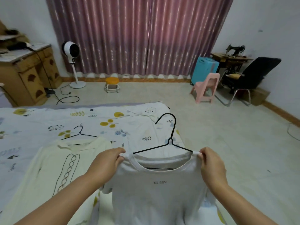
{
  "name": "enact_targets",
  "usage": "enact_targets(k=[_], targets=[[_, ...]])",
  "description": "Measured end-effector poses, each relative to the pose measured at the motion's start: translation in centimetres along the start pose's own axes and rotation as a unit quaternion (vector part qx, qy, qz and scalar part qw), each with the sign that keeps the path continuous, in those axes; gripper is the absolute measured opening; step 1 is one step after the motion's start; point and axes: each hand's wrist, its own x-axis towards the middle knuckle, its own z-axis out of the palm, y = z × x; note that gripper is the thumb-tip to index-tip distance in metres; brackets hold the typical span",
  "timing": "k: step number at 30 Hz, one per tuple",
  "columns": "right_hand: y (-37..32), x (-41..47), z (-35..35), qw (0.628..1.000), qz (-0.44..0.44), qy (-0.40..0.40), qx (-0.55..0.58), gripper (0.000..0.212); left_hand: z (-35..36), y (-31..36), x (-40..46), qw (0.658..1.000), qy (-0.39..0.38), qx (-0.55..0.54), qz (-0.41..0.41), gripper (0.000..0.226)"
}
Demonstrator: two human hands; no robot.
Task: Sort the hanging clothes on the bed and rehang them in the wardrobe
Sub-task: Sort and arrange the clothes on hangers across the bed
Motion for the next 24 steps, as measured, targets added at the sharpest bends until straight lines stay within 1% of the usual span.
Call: enact_targets(k=[1, 4, 7, 9, 11, 13, 16, 18, 21, 22, 24], targets=[[0.2, 1.3, 1.5, 1.0, -0.004, -0.011, -0.003, 0.012, 1.0, -0.9, 1.0, 1.0, 0.0, 0.01, 0.003, 0.015], [0.7, 5.0, 6.0, 0.998, -0.034, -0.043, -0.009, 0.011, 3.8, -3.4, 4.2, 0.997, 0.006, 0.07, -0.02, 0.029], [0.9, 8.5, 10.4, 0.995, -0.075, -0.048, -0.043, 0.012, 6.8, -6.2, 7.4, 0.99, 0.029, 0.131, -0.041, 0.023], [0.9, 10.6, 13.5, 0.99, -0.121, -0.039, -0.065, 0.009, 8.5, -8.2, 9.3, 0.985, 0.043, 0.158, -0.049, 0.023], [1.2, 12.6, 16.7, 0.984, -0.16, -0.04, -0.069, 0.01, 9.7, -10.0, 11.0, 0.979, 0.044, 0.19, -0.059, 0.02], [1.0, 14.5, 19.6, 0.985, -0.147, -0.072, -0.046, 0.014, 10.9, -11.5, 12.7, 0.973, 0.053, 0.206, -0.086, 0.015], [0.8, 17.1, 24.0, 0.987, -0.125, -0.092, -0.052, 0.019, 12.8, -14.0, 15.8, 0.971, 0.066, 0.2, -0.11, 0.024], [0.4, 18.6, 26.6, 0.987, -0.116, -0.093, -0.053, 0.019, 14.4, -15.7, 17.8, 0.974, 0.075, 0.181, -0.113, 0.024], [0.7, 20.7, 30.5, 0.989, -0.1, -0.111, -0.014, 0.019, 16.8, -17.7, 20.3, 0.977, 0.077, 0.152, -0.129, 0.022], [0.9, 21.0, 31.7, 0.988, -0.093, -0.122, 0.006, 0.023, 17.8, -18.1, 20.9, 0.979, 0.067, 0.135, -0.141, 0.025], [1.5, 20.8, 34.1, 0.982, -0.086, -0.165, 0.034, 0.04, 20.0, -18.8, 21.4, 0.977, 0.02, 0.105, -0.185, 0.049]])
